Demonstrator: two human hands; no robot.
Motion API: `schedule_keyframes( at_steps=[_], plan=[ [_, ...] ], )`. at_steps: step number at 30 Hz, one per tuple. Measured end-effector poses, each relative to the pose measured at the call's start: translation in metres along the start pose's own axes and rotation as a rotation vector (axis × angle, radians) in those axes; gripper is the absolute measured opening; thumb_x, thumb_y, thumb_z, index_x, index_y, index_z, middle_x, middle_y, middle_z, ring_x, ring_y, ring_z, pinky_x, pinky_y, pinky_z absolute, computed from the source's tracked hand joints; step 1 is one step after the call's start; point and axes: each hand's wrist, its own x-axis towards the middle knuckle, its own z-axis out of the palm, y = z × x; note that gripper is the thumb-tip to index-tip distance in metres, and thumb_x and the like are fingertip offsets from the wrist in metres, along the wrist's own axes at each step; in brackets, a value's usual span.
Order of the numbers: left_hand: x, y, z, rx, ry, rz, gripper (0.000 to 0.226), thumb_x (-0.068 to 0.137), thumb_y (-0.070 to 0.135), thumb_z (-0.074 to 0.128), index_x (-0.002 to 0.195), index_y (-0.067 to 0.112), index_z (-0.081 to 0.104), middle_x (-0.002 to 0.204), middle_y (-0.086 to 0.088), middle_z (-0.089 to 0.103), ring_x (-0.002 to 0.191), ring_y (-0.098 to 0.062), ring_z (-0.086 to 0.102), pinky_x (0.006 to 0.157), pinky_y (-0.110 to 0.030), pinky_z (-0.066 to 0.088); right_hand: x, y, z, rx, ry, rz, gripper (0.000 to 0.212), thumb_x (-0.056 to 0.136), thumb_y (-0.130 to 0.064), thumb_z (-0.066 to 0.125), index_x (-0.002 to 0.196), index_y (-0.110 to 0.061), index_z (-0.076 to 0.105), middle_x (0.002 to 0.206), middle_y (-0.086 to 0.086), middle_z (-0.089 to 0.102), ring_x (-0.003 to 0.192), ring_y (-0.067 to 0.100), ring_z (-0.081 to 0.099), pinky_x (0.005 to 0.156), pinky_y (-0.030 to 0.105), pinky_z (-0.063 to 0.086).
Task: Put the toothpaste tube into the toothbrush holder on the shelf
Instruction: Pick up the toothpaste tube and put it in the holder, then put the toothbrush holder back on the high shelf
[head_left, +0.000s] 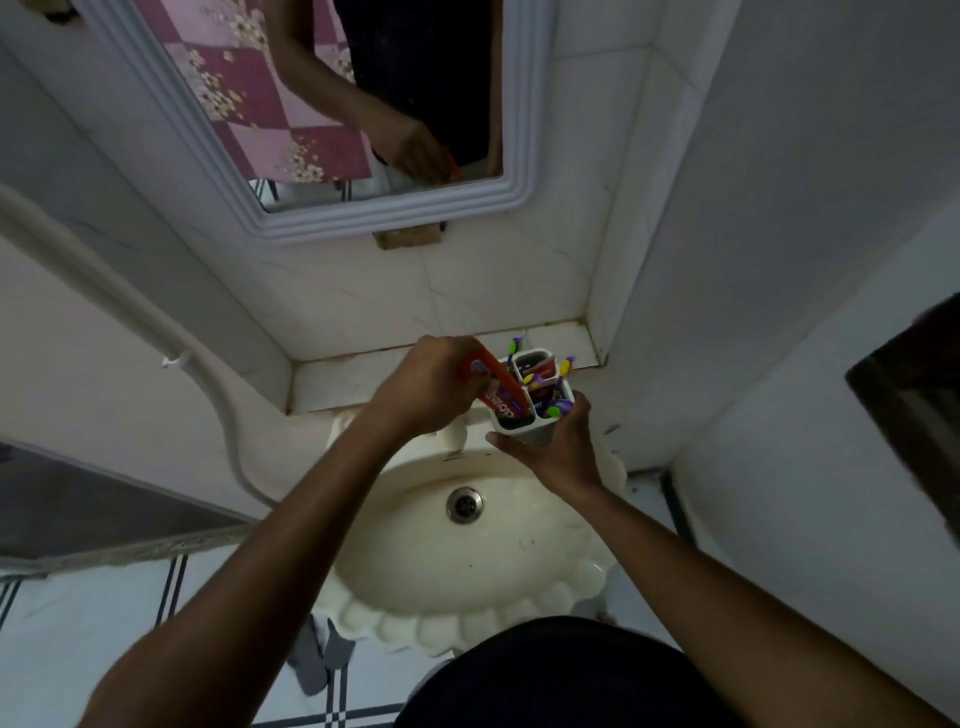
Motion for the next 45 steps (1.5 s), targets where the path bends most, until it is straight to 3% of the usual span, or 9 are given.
schedule_keyframes(
  at_steps=[3, 6, 14, 17, 23, 30, 36, 41, 45],
  plan=[
    [0.002, 0.003, 0.017, 0.145, 0.035, 0.016, 0.018, 0.100, 0.029, 0.069, 0.114, 0.022, 0.077, 0.103, 0.002, 0.081, 0.097, -0.024, 0.074, 0.089, -0.043, 0.057, 0.000, 0.001, -0.004, -0.048, -0.006, -0.008, 0.145, 0.050, -0.073, 0.105, 0.161, -0.022, 0.026, 0.152, 0.003, 0.056, 0.139, 0.024, 0.063, 0.111, 0.043, 0.061],
    [0.000, -0.001, 0.023, 0.171, 0.082, 0.003, 0.022, 0.102, 0.035, 0.064, 0.119, 0.028, 0.076, 0.109, 0.010, 0.081, 0.105, -0.019, 0.073, 0.101, -0.049, 0.050, -0.001, -0.001, -0.004, -0.067, -0.001, 0.001, 0.146, 0.051, -0.070, 0.106, 0.161, -0.023, 0.023, 0.155, 0.004, 0.056, 0.139, 0.024, 0.062, 0.106, 0.037, 0.059],
    [-0.004, -0.010, 0.032, 0.078, 0.114, -0.048, 0.016, 0.102, 0.041, 0.065, 0.110, 0.034, 0.078, 0.104, 0.019, 0.081, 0.107, -0.015, 0.069, 0.103, -0.046, 0.042, -0.004, -0.005, 0.005, -0.020, 0.087, 0.004, 0.136, 0.051, -0.063, 0.109, 0.155, -0.029, 0.029, 0.152, 0.001, 0.064, 0.135, 0.023, 0.068, 0.107, 0.044, 0.063],
    [-0.001, -0.007, 0.033, -0.041, 0.130, -0.059, 0.019, 0.099, 0.045, 0.062, 0.105, 0.035, 0.077, 0.098, 0.019, 0.081, 0.101, -0.010, 0.074, 0.105, -0.054, 0.050, -0.005, -0.005, 0.007, -0.003, 0.122, 0.005, 0.128, 0.053, -0.061, 0.109, 0.154, -0.029, 0.035, 0.146, -0.003, 0.070, 0.128, 0.020, 0.073, 0.102, 0.046, 0.066],
    [-0.014, -0.017, 0.031, -0.110, 0.202, -0.056, 0.026, 0.103, 0.053, 0.061, 0.115, 0.034, 0.075, 0.114, 0.019, 0.077, 0.109, -0.011, 0.070, 0.102, -0.054, 0.053, -0.013, -0.023, 0.005, 0.051, 0.230, -0.007, 0.124, 0.052, -0.061, 0.108, 0.152, -0.026, 0.044, 0.145, -0.003, 0.070, 0.129, 0.021, 0.072, 0.099, 0.044, 0.066],
    [-0.036, -0.024, 0.017, -0.199, 0.267, -0.070, 0.040, 0.100, 0.058, 0.060, 0.121, 0.028, 0.075, 0.122, 0.014, 0.076, 0.114, -0.013, 0.069, 0.105, -0.055, 0.052, -0.036, -0.055, -0.016, 0.068, 0.369, -0.118, 0.121, 0.055, -0.056, 0.107, 0.156, -0.025, 0.048, 0.143, -0.014, 0.064, 0.127, 0.008, 0.065, 0.096, 0.026, 0.060],
    [-0.055, 0.008, -0.006, -0.202, 0.384, -0.027, 0.040, 0.102, 0.055, 0.064, 0.127, 0.025, 0.074, 0.127, 0.010, 0.076, 0.118, -0.013, 0.070, 0.104, -0.053, 0.055, -0.048, -0.101, -0.059, 0.095, 0.450, -0.281, 0.118, 0.052, -0.066, 0.099, 0.152, -0.023, 0.054, 0.143, -0.004, 0.068, 0.128, 0.019, 0.068, 0.099, 0.039, 0.063],
    [-0.073, 0.057, -0.028, -0.178, 0.487, -0.013, 0.047, 0.102, 0.059, 0.063, 0.135, 0.027, 0.070, 0.134, 0.010, 0.073, 0.121, -0.011, 0.068, 0.104, -0.055, 0.055, -0.065, -0.156, -0.112, 0.174, 0.470, -0.438, 0.113, 0.053, -0.069, 0.099, 0.148, -0.023, 0.058, 0.136, -0.008, 0.069, 0.119, 0.008, 0.070, 0.092, 0.028, 0.062],
    [-0.090, 0.104, -0.051, -0.149, 0.570, 0.017, 0.050, 0.101, 0.065, 0.061, 0.136, 0.030, 0.067, 0.137, 0.011, 0.071, 0.124, -0.011, 0.067, 0.107, -0.057, 0.054, -0.081, -0.204, -0.163, 0.204, 0.495, -0.532, 0.113, 0.053, -0.073, 0.097, 0.147, -0.022, 0.059, 0.138, -0.004, 0.070, 0.123, 0.018, 0.071, 0.097, 0.040, 0.064]
  ],
)
